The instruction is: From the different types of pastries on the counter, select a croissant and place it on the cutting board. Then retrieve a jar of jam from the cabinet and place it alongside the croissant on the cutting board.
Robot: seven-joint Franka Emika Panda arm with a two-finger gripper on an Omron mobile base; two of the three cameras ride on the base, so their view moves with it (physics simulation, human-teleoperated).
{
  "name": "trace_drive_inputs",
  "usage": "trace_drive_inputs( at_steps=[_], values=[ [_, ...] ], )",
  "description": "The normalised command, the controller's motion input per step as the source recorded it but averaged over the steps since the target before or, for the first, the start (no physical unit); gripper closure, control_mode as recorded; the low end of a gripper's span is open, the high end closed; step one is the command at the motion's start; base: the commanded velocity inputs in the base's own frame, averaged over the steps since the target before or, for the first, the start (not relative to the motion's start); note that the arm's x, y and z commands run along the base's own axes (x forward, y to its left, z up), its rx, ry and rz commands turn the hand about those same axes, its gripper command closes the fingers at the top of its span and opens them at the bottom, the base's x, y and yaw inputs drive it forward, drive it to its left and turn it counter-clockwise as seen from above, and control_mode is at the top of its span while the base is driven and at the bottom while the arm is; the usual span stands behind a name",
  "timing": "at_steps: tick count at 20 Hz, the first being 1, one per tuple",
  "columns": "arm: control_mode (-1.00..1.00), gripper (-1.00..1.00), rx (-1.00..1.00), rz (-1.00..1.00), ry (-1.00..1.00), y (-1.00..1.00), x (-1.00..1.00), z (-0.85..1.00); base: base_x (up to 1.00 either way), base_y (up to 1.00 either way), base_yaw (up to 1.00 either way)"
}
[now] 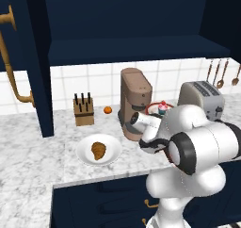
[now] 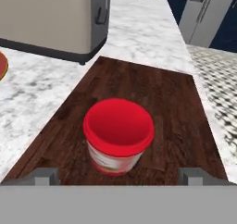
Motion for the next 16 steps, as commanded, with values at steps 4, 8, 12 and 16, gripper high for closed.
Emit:
trace_drive_inputs(
  at_steps=[4,8,12,16],
  values=[
    [-1.00,-1.00,0.10,0.14,0.14,0.62,0.00,0.53,0.00,0.00,0.00],
    [-1.00,-1.00,0.07,0.17,0.08,0.49,-0.19,0.50,0.00,0.00,0.00],
    [-1.00,-1.00,0.10,0.17,0.07,0.36,-0.20,0.40,0.00,0.00,0.00],
    [-1.00,-1.00,0.22,0.13,0.03,0.12,-0.27,0.31,0.00,0.00,0.00]
  ],
)
